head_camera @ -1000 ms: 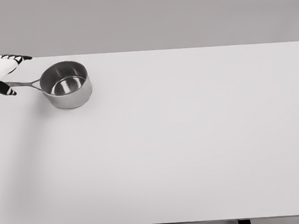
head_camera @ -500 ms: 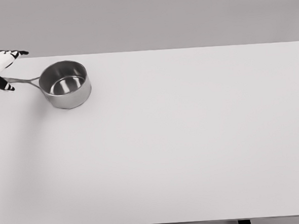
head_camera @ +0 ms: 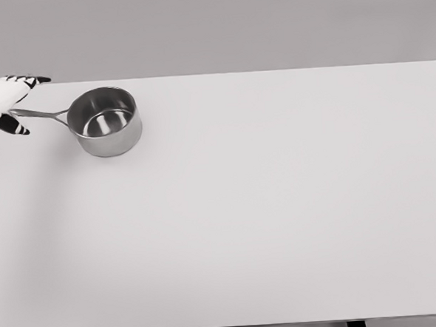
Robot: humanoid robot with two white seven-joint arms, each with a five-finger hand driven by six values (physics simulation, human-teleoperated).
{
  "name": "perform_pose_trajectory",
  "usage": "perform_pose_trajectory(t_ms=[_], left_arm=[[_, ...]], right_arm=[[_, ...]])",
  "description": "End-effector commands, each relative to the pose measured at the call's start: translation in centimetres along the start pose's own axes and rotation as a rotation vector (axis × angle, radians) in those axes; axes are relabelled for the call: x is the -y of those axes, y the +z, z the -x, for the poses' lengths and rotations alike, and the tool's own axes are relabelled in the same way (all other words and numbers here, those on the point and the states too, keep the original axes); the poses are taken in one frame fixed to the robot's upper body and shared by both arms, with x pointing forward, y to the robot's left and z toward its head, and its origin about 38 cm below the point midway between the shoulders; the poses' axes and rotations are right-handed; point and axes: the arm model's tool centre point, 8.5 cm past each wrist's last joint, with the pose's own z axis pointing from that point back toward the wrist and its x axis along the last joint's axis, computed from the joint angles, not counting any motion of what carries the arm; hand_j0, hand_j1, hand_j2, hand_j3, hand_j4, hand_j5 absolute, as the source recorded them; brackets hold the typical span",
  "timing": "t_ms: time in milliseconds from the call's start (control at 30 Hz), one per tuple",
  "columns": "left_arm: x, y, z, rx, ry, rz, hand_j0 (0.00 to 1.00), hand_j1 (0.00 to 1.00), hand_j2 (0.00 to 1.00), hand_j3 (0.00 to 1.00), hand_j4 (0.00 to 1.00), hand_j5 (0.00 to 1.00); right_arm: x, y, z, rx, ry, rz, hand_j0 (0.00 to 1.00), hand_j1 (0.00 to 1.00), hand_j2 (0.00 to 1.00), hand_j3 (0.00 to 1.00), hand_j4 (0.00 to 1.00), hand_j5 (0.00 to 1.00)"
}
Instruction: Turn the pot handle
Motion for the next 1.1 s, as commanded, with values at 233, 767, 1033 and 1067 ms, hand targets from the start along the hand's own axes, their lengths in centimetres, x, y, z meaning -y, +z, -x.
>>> perform_pose_trajectory(t_ms=[233, 767, 1033, 1067], left_arm=[[-3.5, 4.4, -0.4, 0.085, -0.018, -0.128, 1.00, 1.00, 1.00, 1.00, 1.00, 1.00], [-3.5, 17.7, -6.6, 0.426, 0.046, -0.430, 1.00, 1.00, 1.00, 1.00, 1.00, 1.00], [3.4, 17.9, -7.7, 0.421, 0.154, -0.290, 1.00, 1.00, 1.00, 1.00, 1.00, 1.00], [3.1, 18.0, -8.3, 0.436, 0.146, -0.297, 1.00, 1.00, 1.00, 1.00, 1.00, 1.00]], right_arm=[[0.0, 0.0, 0.0, 0.000, 0.000, 0.000, 1.00, 1.00, 1.00, 1.00, 1.00, 1.00], [0.0, 0.0, 0.0, 0.000, 0.000, 0.000, 1.00, 1.00, 1.00, 1.00, 1.00, 1.00], [0.0, 0.0, 0.0, 0.000, 0.000, 0.000, 1.00, 1.00, 1.00, 1.00, 1.00, 1.00], [0.0, 0.0, 0.0, 0.001, 0.001, 0.000, 1.00, 1.00, 1.00, 1.00, 1.00, 1.00]])
